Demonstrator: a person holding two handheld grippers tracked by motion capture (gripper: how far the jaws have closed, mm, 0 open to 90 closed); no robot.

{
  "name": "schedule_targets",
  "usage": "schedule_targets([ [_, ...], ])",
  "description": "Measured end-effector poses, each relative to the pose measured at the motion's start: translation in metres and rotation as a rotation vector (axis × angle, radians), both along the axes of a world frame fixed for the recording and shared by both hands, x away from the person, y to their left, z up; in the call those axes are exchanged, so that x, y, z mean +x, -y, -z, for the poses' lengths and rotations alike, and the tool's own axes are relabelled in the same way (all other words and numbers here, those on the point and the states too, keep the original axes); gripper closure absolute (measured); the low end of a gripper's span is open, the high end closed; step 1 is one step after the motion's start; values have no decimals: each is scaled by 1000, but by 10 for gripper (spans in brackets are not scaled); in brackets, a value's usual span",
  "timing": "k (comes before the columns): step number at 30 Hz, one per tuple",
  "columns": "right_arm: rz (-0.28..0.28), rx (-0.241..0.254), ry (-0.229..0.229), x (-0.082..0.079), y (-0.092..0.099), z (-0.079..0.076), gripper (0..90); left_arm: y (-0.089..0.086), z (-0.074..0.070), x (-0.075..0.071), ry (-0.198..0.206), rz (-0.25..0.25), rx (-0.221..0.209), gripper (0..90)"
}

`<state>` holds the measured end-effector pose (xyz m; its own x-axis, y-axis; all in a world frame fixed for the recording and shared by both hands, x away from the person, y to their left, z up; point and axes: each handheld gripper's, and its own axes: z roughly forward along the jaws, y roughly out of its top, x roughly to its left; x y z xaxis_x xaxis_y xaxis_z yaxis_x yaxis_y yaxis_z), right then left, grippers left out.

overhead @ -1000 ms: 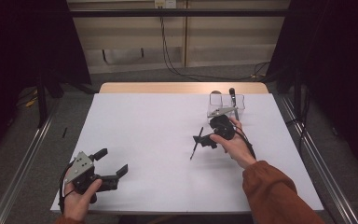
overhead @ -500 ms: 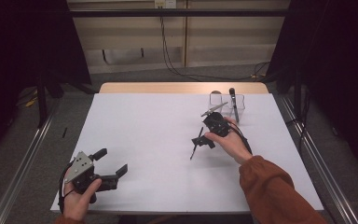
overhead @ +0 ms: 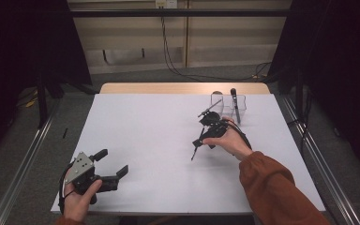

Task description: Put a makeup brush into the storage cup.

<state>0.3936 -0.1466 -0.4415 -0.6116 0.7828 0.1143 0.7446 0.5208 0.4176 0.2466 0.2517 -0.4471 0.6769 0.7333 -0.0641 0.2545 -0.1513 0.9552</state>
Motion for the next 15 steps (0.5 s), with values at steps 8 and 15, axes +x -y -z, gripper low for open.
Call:
schedule_targets([
  [8,32,-76,-76,6,-10,2,121,1,1,0,-3,9,7,35],
  [15,47,-103,-125,11,-19,5,144,1,0,0,-1,8,7,35],
])
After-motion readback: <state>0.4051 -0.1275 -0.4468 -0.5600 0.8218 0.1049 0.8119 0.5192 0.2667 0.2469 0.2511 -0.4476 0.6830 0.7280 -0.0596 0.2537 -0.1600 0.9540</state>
